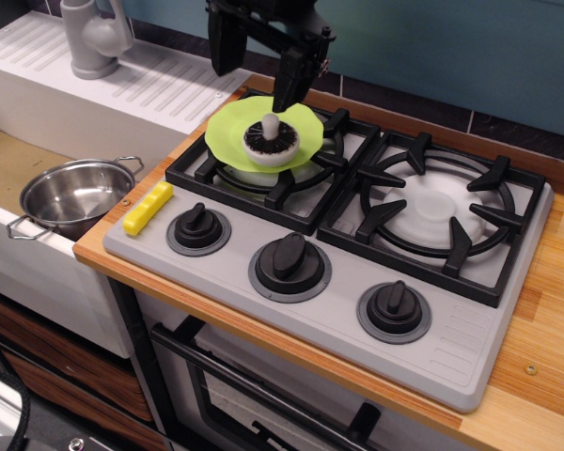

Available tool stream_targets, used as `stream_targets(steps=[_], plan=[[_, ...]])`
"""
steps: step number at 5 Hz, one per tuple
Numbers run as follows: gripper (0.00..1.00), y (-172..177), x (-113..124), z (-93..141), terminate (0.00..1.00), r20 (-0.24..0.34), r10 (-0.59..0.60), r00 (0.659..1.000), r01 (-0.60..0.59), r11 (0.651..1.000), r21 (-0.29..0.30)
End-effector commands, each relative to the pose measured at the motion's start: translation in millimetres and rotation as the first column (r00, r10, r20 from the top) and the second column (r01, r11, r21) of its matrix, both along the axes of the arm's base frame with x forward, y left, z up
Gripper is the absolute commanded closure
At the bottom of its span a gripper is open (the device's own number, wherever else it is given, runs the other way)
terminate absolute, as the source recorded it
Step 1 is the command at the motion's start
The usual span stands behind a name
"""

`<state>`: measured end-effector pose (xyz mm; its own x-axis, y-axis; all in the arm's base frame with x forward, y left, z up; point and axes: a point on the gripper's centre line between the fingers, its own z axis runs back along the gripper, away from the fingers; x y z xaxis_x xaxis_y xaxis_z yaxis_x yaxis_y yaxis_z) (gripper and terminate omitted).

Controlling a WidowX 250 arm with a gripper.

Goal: Put mushroom on plate and fry in pot or pan in sink

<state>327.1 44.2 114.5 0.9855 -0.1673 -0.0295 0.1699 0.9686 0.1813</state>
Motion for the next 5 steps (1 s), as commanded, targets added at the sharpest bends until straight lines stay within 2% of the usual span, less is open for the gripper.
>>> stream_targets(steps=[1, 2, 4, 5], plan=[[0.00, -2.9, 8.3, 30.1, 0.00, 0.095, -0.007, 0.995, 0.007, 1.000, 0.008], [0.00, -2.9, 8.3, 30.1, 0.00, 0.095, -0.007, 0.995, 0.007, 1.000, 0.008], [0.00, 55.5, -26.7, 35.4, 0.00, 0.215, 0.008, 0.976, -0.016, 0.999, 0.035], [0.00, 73.4, -41.5, 30.2, 0.00, 0.278, 0.039, 0.960, -0.045, 0.999, 0.013]])
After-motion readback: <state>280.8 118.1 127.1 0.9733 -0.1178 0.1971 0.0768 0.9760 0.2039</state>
